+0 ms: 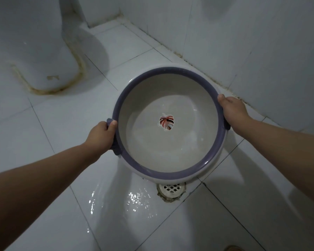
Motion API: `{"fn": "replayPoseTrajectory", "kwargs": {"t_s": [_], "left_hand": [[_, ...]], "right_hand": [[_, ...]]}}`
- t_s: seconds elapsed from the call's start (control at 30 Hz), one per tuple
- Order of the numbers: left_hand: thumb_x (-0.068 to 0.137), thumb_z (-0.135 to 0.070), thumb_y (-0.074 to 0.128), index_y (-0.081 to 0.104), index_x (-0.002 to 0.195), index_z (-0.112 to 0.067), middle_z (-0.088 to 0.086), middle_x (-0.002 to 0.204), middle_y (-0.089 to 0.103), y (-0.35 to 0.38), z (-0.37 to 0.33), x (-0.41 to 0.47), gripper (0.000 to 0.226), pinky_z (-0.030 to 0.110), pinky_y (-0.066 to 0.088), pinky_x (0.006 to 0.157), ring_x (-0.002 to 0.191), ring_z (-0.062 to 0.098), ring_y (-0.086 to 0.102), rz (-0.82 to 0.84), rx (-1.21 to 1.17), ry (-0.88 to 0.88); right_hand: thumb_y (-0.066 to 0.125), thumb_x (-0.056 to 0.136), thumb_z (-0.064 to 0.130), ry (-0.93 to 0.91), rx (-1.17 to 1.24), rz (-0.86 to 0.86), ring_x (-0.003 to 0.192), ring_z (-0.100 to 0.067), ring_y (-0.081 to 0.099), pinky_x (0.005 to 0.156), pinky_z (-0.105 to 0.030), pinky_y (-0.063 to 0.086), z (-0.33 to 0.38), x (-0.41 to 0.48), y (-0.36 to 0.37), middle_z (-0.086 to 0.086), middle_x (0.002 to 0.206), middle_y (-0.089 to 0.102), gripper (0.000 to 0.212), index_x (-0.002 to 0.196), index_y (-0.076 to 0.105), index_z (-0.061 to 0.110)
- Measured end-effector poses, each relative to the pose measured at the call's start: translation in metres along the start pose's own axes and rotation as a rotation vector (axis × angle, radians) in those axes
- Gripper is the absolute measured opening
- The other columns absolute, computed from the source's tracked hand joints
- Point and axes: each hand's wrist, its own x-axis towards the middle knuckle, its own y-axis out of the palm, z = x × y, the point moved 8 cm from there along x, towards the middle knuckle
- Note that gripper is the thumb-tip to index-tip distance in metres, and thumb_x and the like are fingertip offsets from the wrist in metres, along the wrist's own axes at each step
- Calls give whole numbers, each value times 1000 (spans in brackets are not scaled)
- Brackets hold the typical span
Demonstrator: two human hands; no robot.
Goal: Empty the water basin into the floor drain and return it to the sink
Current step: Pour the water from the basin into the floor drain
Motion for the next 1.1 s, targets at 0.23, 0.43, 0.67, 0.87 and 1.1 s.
{"fn": "replayPoseTrajectory", "kwargs": {"t_s": [0.23, 0.43, 0.67, 0.87, 1.1], "left_hand": [[97, -33, 35, 52, 91, -2, 8, 77, 56, 1, 2, 0, 36, 44, 55, 79, 82, 33, 60, 10, -36, -9], [97, -33, 35, 52, 93, -3, 11, 82, 58, 0, 2, -1, 35, 44, 55, 79, 85, 34, 60, 7, -21, 1], [97, -33, 35, 52, 93, -2, 8, 77, 56, 1, 3, 0, 35, 44, 55, 78, 82, 33, 60, 17, -35, 3], [97, -33, 35, 52, 93, -2, 11, 80, 58, 0, 4, 0, 36, 43, 55, 77, 81, 32, 61, 24, -28, 4], [97, -33, 36, 51, 97, -2, 12, 84, 58, 2, 4, -2, 35, 44, 55, 78, 84, 33, 61, 36, -41, 11]], "right_hand": [[35, 93, 43, 18, -22, 0, 59, -15, 46, 51, -28, 32, 0, -1, 1, -3, 65, 47, 42, 61, 41, 16], [34, 93, 43, 22, -23, 12, 62, -16, 48, 53, -28, 34, -1, -1, 1, -3, 67, 49, 42, 66, 46, 14], [35, 93, 43, 10, 1, 8, 62, -17, 47, 56, -29, 35, 2, -3, -1, -3, 67, 48, 42, 63, 44, 16], [36, 93, 42, 16, 29, 17, 62, -17, 47, 54, -28, 35, 2, -6, 0, -3, 67, 48, 40, 73, 48, 9], [37, 93, 42, 17, 36, 12, 61, -17, 45, 54, -29, 33, 0, -8, -1, -3, 66, 46, 41, 62, 41, 15]]}}
